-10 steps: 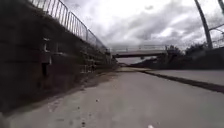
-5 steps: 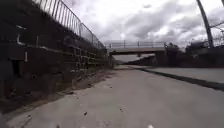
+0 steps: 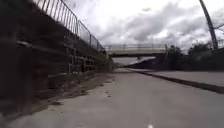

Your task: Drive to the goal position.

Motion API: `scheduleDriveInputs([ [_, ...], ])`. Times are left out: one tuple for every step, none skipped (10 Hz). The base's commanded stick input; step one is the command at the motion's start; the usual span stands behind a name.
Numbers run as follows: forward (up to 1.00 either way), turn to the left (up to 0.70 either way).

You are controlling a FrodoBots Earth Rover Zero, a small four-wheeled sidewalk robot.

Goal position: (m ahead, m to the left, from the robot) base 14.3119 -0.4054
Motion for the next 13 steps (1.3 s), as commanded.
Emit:
scheduleDriveInputs([
  [1.0, 0.0],
  [1.0, 0.0],
  [1.0, 0.0],
  [1.0, -0.05],
  [1.0, -0.15],
  [1.0, -0.25],
  [1.0, -0.27],
  [1.0, -0.27],
  [1.0, 0.0],
  [1.0, 0.0],
  [1.0, 0.0],
  [1.0, 0.0],
  [1.0, 0.0],
])
